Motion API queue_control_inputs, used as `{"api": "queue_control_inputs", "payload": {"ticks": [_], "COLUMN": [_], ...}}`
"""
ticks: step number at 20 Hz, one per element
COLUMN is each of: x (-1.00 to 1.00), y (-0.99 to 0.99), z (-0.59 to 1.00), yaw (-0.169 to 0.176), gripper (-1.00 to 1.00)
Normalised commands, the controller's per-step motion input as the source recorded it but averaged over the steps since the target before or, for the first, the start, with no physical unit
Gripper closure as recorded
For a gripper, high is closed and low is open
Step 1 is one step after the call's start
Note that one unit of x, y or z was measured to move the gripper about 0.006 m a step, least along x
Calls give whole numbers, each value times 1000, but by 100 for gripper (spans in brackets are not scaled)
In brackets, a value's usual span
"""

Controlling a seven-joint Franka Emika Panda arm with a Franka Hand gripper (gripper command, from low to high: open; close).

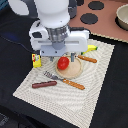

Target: Interact with the objects in diverse but meaningful ways.

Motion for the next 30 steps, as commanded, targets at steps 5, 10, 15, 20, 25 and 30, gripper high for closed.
{"api": "queue_control_inputs", "payload": {"ticks": [5,10,15,20,25,30], "x": [292,242,228,245,264,285], "y": [0,0,0,0,0,0], "z": [-41,-58,-44,-2,0,0], "yaw": [-39,-24,-7,-7,-7,-6], "gripper": [-100,-100,-100,100,100,100]}}
